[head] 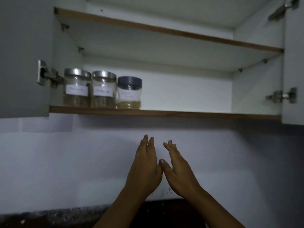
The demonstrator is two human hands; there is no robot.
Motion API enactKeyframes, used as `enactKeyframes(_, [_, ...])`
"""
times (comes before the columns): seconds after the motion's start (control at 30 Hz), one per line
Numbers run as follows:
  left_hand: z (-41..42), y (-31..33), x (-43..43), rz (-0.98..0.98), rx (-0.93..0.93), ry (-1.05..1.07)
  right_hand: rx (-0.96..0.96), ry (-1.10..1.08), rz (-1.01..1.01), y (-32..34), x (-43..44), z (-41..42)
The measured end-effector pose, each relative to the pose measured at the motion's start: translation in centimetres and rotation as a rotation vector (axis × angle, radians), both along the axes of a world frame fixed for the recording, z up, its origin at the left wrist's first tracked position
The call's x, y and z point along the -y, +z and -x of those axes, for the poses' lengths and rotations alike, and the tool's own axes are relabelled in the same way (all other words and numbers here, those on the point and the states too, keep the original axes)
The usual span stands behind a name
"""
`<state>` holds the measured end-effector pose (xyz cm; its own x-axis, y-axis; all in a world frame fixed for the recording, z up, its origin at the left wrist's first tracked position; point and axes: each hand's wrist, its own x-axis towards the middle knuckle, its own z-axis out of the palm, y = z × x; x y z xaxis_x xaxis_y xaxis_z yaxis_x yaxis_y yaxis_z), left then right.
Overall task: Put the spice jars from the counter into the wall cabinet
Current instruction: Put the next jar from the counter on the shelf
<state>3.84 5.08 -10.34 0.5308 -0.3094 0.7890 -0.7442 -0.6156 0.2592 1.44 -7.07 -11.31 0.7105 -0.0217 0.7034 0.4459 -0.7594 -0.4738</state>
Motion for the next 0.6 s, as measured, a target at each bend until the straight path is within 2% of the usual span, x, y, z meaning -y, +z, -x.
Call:
enactKeyframes(0.2, [5.7, -9.8, 6.3, -0.071, -0.201, -0.17, -0.198, -0.039, -0.151, -10.0, 6.6, 7.2])
enactKeyframes(0.4, [10.4, -18.9, 16.0, -0.197, -0.396, -0.251, -0.36, -0.13, -0.324, -19.7, 15.7, 13.4])
enactKeyframes(0.5, [12.4, -23.1, 21.3, -0.246, -0.528, -0.279, -0.467, -0.193, -0.331, -23.9, 20.8, 15.5])
enactKeyframes(0.6, [13.6, -26.7, 25.5, -0.313, -0.584, -0.299, -0.523, -0.199, -0.284, -26.5, 25.2, 16.8])
